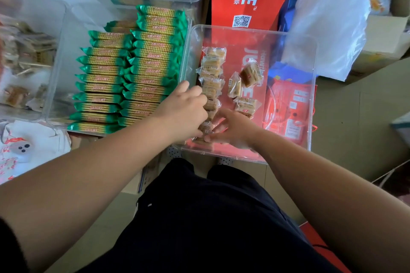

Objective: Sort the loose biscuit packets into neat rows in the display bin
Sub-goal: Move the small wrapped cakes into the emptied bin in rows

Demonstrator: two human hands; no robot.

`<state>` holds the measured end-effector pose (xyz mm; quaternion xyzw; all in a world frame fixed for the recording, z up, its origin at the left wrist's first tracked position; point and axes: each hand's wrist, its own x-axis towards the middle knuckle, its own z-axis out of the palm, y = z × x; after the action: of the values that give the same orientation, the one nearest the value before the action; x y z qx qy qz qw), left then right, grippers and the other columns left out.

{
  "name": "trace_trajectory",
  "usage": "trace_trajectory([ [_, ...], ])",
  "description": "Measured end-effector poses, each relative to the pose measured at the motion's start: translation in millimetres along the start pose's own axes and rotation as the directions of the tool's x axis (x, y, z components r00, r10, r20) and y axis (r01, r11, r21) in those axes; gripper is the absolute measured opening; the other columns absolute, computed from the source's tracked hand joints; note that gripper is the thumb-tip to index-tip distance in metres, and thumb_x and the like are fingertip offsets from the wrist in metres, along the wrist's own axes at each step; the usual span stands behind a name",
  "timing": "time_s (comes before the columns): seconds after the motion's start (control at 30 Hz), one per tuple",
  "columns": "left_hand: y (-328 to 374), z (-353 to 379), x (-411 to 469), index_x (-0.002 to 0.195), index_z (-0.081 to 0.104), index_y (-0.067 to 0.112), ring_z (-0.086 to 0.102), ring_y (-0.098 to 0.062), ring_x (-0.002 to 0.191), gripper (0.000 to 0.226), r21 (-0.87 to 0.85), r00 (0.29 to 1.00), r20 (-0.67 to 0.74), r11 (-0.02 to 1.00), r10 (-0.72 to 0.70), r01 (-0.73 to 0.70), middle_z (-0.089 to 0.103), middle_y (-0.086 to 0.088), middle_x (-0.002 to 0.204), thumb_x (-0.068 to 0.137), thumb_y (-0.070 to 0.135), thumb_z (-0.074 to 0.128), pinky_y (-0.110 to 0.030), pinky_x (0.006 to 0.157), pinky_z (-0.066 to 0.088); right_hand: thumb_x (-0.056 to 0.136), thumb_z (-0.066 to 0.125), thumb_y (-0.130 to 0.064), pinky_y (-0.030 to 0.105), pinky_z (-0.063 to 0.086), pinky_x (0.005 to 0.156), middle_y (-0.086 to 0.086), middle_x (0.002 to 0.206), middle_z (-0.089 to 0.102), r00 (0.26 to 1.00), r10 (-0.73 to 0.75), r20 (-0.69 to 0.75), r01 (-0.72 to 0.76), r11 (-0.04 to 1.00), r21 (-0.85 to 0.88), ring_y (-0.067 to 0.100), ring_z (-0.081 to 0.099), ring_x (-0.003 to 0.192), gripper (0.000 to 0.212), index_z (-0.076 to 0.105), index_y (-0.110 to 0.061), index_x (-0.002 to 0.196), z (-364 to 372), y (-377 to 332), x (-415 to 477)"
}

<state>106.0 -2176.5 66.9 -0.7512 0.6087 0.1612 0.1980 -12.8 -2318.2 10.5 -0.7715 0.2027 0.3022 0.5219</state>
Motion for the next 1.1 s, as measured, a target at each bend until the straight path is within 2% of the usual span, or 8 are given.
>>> trace_trajectory([
  [0.07,-3.9,7.2,-18.8,0.107,0.075,0.017,0.042,-0.034,0.134,0.045,-0.071,0.975,-0.211,0.996,-0.072,0.058,0.059,-0.01,0.127,0.082,0.054,0.074,-0.058,0.115,0.022,0.076,0.085,-0.043,0.043,0.055,0.092,-0.004,0.106,0.069,0.999,-0.019,-0.032,0.017,0.997,-0.082,0.015,0.067,0.094,0.045,0.057,-0.025,0.107,4.1,-2.4,1.9],
  [0.17,-13.1,21.0,-49.9,0.129,0.068,0.019,0.032,-0.037,0.148,0.05,-0.247,0.855,-0.411,0.942,-0.315,0.228,0.046,-0.016,0.154,0.088,0.047,0.071,-0.061,0.119,0.013,0.083,0.08,-0.041,0.041,0.053,0.1,-0.002,0.117,0.07,0.998,-0.057,-0.015,0.054,0.985,-0.162,0.013,0.067,0.1,0.038,0.068,-0.023,0.114,4.9,-5.1,-1.0],
  [0.3,-18.8,39.7,-78.5,0.151,0.047,0.027,0.014,-0.035,0.156,0.06,-0.404,0.771,-0.342,0.825,-0.537,0.395,0.021,-0.009,0.169,0.097,0.054,0.048,-0.065,0.121,0.004,0.089,0.074,-0.041,0.032,0.052,0.101,-0.003,0.124,0.071,0.995,-0.104,-0.009,0.097,0.959,-0.264,0.009,0.068,0.101,0.038,0.072,-0.02,0.121,8.3,-8.3,-4.8],
  [0.4,-19.8,54.9,-79.0,0.158,0.032,0.029,0.008,-0.03,0.158,0.064,-0.437,0.81,-0.234,0.803,-0.537,0.406,0.012,-0.005,0.172,0.102,0.059,0.029,-0.068,0.121,0.002,0.093,0.069,-0.039,0.037,0.055,0.097,-0.003,0.117,0.073,0.992,-0.12,-0.028,0.103,0.93,-0.352,0.013,0.069,0.098,0.03,0.073,-0.026,0.12,13.8,-12.6,1.0],
  [0.5,-19.3,61.6,-74.4,0.16,0.029,0.025,0.013,-0.029,0.157,0.066,-0.44,0.818,-0.253,0.815,-0.516,0.378,0.013,-0.006,0.171,0.103,0.057,0.027,-0.069,0.12,0.006,0.093,0.069,-0.041,0.038,0.056,0.092,0.0,0.113,0.073,0.992,-0.104,-0.071,0.066,0.912,-0.406,0.017,0.068,0.094,0.032,0.071,-0.026,0.12,20.5,-16.8,7.9],
  [0.67,-19.4,62.3,-72.4,0.159,0.033,0.023,0.017,-0.03,0.156,0.066,-0.449,0.812,-0.282,0.818,-0.511,0.359,0.017,-0.008,0.17,0.102,0.056,0.029,-0.07,0.12,0.007,0.078,0.079,-0.054,0.024,0.05,0.059,-0.003,0.087,0.061,0.988,0.063,-0.142,-0.117,0.904,-0.412,0.01,0.058,0.072,0.049,0.049,-0.021,0.099,25.0,-18.1,12.1],
  [0.83,-19.1,63.1,-72.5,0.158,0.033,0.022,0.015,-0.029,0.157,0.066,-0.452,0.806,-0.295,0.818,-0.513,0.355,0.016,-0.008,0.171,0.101,0.056,0.03,-0.067,0.121,0.002,0.071,0.074,-0.07,0.038,0.056,0.09,0.008,0.119,0.066,0.954,0.276,-0.117,-0.298,0.919,-0.259,0.023,0.066,0.099,0.092,0.05,-0.006,0.133,25.7,-10.2,13.5],
  [1.1,-19.3,62.6,-72.3,0.158,0.034,0.021,0.015,-0.028,0.157,0.067,-0.452,0.819,-0.282,0.822,-0.501,0.347,0.015,-0.009,0.171,0.101,0.055,0.03,-0.067,0.121,0.004,0.081,0.081,-0.035,0.045,0.054,0.098,0.014,0.118,0.068,0.946,0.32,0.047,-0.321,0.947,0.024,0.026,0.066,0.099,0.078,0.045,0.0,0.142,20.2,-22.0,24.3],
])
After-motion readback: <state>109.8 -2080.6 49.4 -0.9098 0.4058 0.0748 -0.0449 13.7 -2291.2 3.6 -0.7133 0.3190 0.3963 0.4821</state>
